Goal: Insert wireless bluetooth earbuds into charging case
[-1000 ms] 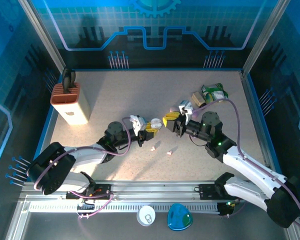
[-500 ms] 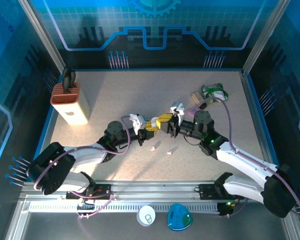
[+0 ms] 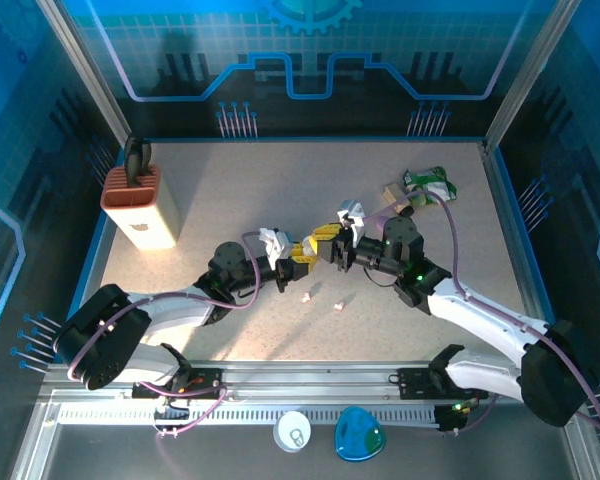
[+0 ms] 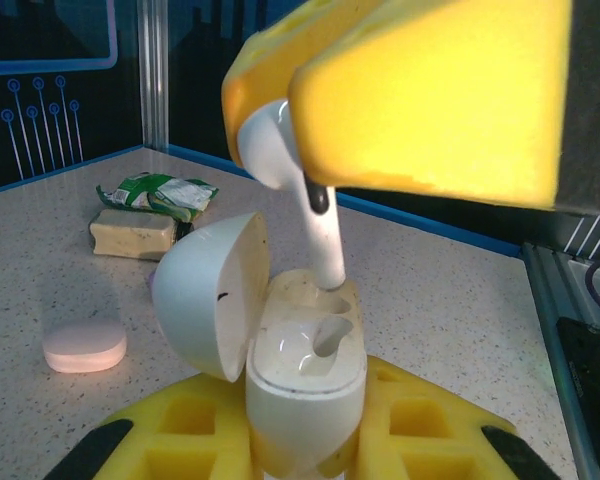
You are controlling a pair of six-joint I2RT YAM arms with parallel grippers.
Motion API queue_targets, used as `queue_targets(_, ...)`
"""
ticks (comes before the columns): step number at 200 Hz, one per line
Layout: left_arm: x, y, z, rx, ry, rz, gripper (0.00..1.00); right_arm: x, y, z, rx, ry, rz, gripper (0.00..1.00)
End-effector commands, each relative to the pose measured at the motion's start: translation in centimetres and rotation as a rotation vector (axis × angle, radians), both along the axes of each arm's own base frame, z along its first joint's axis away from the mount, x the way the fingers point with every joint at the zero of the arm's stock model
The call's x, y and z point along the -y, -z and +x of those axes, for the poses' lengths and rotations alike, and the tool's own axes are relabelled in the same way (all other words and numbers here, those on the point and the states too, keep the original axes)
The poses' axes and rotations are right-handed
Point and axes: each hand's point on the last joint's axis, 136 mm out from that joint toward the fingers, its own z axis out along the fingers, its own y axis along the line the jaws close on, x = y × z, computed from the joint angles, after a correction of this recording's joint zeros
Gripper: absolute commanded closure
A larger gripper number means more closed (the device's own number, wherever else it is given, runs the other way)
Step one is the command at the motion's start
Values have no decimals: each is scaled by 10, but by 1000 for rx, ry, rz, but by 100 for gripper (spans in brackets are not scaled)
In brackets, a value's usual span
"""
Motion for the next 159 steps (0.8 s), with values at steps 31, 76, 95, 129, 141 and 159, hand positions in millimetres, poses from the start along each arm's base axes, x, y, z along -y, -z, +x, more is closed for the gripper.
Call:
queue_targets(31, 0, -36, 1, 63, 8, -80, 100, -5, -7, -1, 47, -10, 8, 78)
queue_targets(76, -2, -39, 1, 56, -1, -84, 100, -4, -2, -1, 41, -5, 0, 78)
queue_targets(95, -3, -39, 3, 52, -12, -84, 100, -4, -2, -2, 40, -10, 2, 78)
queue_targets(129, -3, -40, 4, 47, -17, -82, 100, -7, -2, -5, 30, -34, 11, 78)
queue_targets(141, -2, -39, 5, 47, -19, -79, 100, -8, -3, -6, 28, -44, 18, 78)
queue_targets(159, -2, -37, 5, 43, -20, -76, 100, -10, -5, -8, 26, -57, 24, 78)
